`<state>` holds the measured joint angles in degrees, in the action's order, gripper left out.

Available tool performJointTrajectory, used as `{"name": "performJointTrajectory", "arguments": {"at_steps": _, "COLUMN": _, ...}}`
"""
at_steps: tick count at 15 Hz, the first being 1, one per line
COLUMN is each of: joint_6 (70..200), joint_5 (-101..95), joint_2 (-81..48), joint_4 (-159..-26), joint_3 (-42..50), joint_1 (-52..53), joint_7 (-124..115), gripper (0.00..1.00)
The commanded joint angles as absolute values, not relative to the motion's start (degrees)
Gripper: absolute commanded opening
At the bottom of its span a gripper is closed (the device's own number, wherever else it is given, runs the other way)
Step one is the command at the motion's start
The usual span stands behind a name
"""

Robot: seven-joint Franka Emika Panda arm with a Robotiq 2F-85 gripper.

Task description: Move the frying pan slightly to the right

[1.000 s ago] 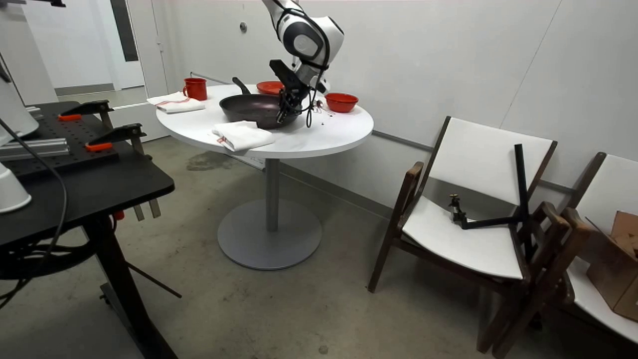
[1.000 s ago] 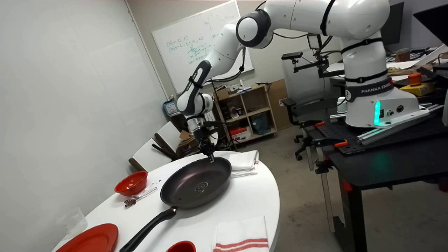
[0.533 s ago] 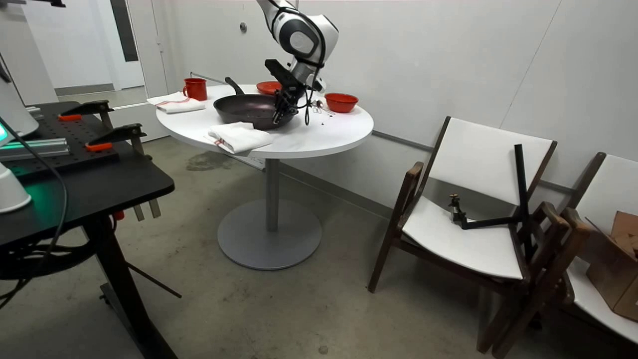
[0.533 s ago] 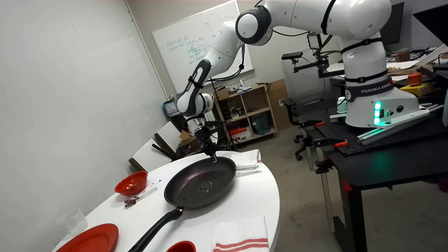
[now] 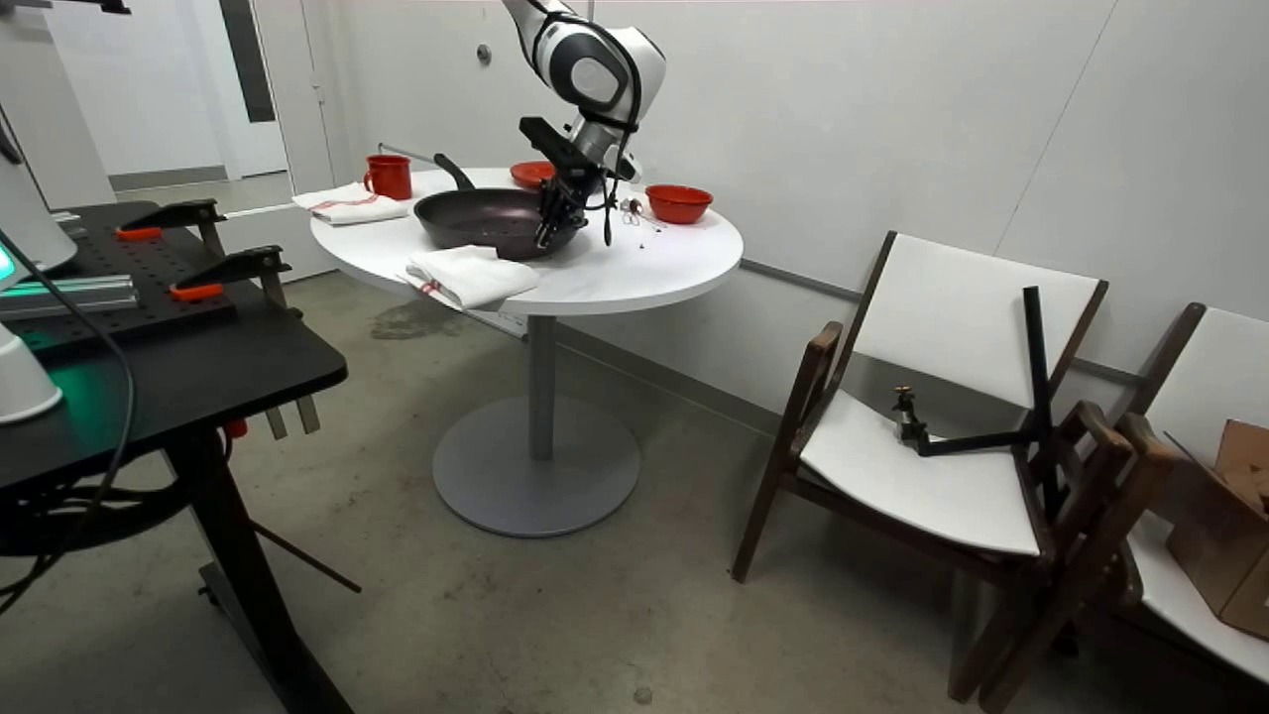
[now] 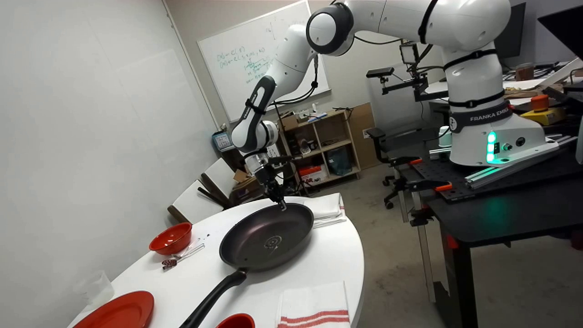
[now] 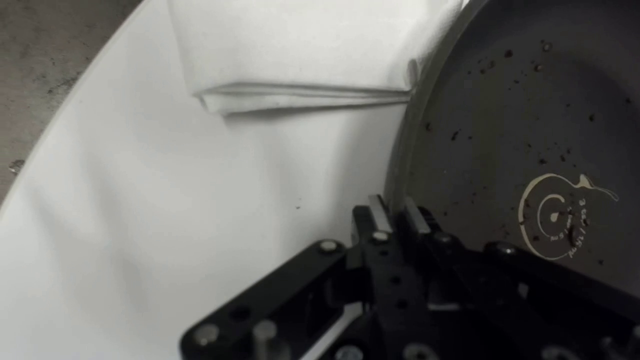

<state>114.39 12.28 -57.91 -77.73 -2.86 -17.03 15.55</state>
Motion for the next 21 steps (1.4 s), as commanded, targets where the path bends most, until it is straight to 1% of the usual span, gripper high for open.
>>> {"name": "performJointTrajectory", "arguments": {"at_steps": 1, "joint_6": 115.1, "joint_5": 9.7, "joint_2": -56.5, "joint_4": -81.6, "joint_3": -1.4, "joint_1": -15.6, "joint_7": 17.0, "gripper": 0.04}}
{"name": "performJointTrajectory", "arguments": {"at_steps": 8, "joint_6": 115.0, "joint_5": 6.1, "joint_2": -55.9, "joint_4": -82.8, "joint_3": -0.5, "joint_1": -13.7, "joint_7": 16.7, "gripper": 0.04}}
{"name": "performJointTrajectory", "arguments": {"at_steps": 18, "joint_6": 115.5, "joint_5": 6.3, "joint_2": -55.8, "joint_4": -82.9, "joint_3": -0.7, "joint_1": -13.7, "joint_7": 16.4, "gripper": 0.04}}
{"name": "performJointTrajectory", "arguments": {"at_steps": 19, "joint_6": 115.5, "joint_5": 6.4, "joint_2": -55.8, "joint_4": -82.9, "joint_3": -0.7, "joint_1": -13.7, "joint_7": 16.4, "gripper": 0.30}}
{"name": "performJointTrajectory", "arguments": {"at_steps": 21, "joint_6": 115.5, "joint_5": 6.3, "joint_2": -55.8, "joint_4": -83.1, "joint_3": -0.7, "joint_1": -13.7, "joint_7": 16.3, "gripper": 0.41}}
